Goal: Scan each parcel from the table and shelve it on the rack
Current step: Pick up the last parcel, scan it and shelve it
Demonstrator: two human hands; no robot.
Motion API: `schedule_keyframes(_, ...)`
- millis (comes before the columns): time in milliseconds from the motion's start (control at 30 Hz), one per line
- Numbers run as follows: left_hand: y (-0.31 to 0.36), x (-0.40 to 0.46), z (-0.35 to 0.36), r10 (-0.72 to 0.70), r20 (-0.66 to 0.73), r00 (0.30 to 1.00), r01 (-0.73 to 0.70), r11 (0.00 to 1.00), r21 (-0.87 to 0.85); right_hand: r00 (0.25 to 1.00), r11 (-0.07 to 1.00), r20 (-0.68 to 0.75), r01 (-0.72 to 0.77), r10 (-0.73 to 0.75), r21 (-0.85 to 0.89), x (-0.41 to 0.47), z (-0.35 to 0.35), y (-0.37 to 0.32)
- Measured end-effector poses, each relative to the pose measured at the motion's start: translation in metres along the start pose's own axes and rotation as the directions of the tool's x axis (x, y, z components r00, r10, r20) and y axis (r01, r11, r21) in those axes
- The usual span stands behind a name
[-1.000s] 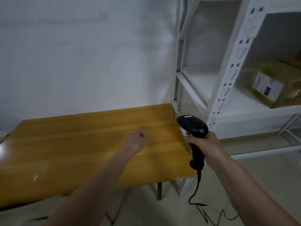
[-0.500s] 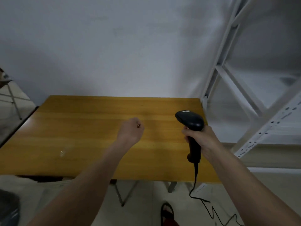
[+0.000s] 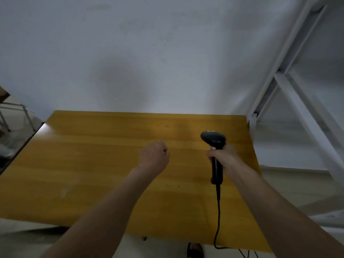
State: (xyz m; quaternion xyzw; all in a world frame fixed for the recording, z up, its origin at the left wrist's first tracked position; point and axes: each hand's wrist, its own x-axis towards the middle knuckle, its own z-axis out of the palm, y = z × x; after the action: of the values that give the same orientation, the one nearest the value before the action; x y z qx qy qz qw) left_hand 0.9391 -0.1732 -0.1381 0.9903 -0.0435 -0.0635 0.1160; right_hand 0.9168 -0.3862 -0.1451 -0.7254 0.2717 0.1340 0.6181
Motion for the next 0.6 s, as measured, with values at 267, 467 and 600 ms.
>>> schedule_keyframes(267,0.001,0.048,0.044,0.005,0.151,0.989,0.012,0.994,-0.110,0.985,0.982,-0.073,-0.161,0.155,-0.094,0.083,0.015,0.021)
schedule_keyframes(467,-0.009,0.079,0.073,0.020,0.253,0.967,0.000,0.997,-0.081,0.948,0.952,-0.121,-0.302,0.295,-0.041,0.123,0.029,0.045)
schedule_keyframes(600,-0.017,0.093,0.086,0.023,0.299,0.954,-0.005,0.998,-0.059,0.921,0.930,-0.144,-0.368,0.362,-0.016,0.141,0.037,0.054)
